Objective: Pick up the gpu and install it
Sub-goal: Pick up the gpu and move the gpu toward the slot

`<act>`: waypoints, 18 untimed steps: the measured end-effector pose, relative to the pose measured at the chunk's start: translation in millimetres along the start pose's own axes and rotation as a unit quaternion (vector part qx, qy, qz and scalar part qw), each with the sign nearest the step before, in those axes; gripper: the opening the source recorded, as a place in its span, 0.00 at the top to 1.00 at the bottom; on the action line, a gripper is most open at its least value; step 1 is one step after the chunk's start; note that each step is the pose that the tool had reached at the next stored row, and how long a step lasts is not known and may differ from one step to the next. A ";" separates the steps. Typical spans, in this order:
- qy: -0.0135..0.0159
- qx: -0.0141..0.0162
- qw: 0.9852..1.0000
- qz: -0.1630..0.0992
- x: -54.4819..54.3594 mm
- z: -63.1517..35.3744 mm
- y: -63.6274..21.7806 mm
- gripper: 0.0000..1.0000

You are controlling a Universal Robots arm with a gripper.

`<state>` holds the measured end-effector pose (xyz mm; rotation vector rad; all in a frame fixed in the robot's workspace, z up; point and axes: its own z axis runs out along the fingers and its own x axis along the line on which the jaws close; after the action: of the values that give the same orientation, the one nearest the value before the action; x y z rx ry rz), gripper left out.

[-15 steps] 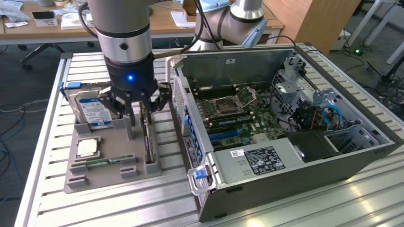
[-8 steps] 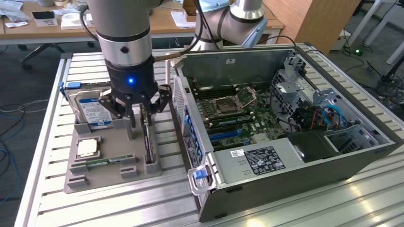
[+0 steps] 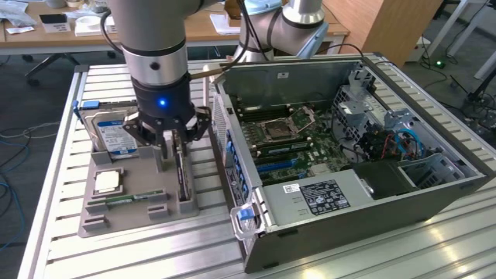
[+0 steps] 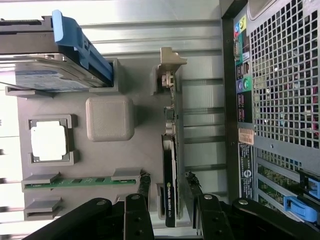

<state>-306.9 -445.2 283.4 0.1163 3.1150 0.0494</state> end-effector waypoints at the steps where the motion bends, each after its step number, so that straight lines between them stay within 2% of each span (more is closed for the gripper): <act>1: 0.000 0.000 1.000 0.000 -0.5 0.3 0.0 0.58; 10: 0.000 0.000 1.000 0.000 -4.4 4.2 0.3 0.58; 18: 0.000 0.000 1.000 0.000 -5.5 14.3 0.0 0.58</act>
<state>-301.0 -445.2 269.2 0.1165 3.1150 0.0493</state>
